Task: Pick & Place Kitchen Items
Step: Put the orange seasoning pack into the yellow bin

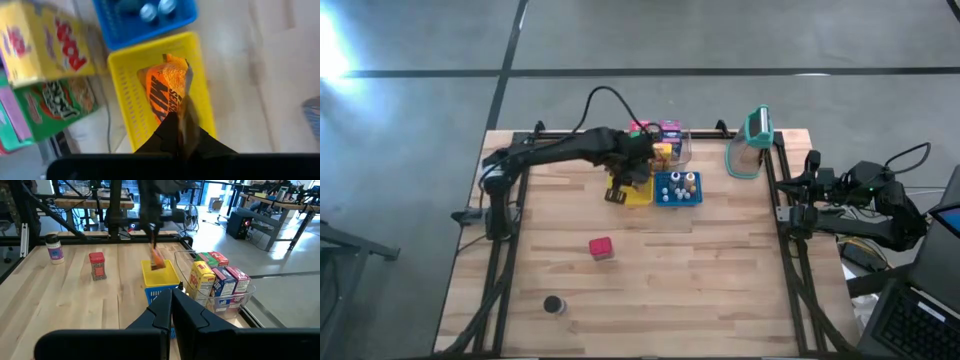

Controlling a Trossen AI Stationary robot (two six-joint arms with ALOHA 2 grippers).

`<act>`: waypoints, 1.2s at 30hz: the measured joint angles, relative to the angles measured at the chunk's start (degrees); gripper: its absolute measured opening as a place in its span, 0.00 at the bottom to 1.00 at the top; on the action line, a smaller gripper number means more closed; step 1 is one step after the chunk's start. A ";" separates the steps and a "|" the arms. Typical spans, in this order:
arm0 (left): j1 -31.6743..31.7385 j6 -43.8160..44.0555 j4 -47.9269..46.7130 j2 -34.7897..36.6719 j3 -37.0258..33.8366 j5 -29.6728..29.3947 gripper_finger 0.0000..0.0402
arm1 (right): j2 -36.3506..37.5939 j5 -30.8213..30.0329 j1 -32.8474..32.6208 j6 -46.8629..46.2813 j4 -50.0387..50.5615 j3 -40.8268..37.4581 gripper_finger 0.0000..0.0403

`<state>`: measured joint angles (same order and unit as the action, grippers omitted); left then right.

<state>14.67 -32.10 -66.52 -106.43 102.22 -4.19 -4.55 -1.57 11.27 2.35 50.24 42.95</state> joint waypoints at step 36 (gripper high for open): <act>5.47 -1.13 4.92 -15.04 4.56 1.68 0.17 | -0.01 0.01 -0.02 0.00 0.02 -0.02 0.02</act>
<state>20.14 -33.23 -61.60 -121.47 106.78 -2.50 -4.56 -1.56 11.25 2.35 50.26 42.94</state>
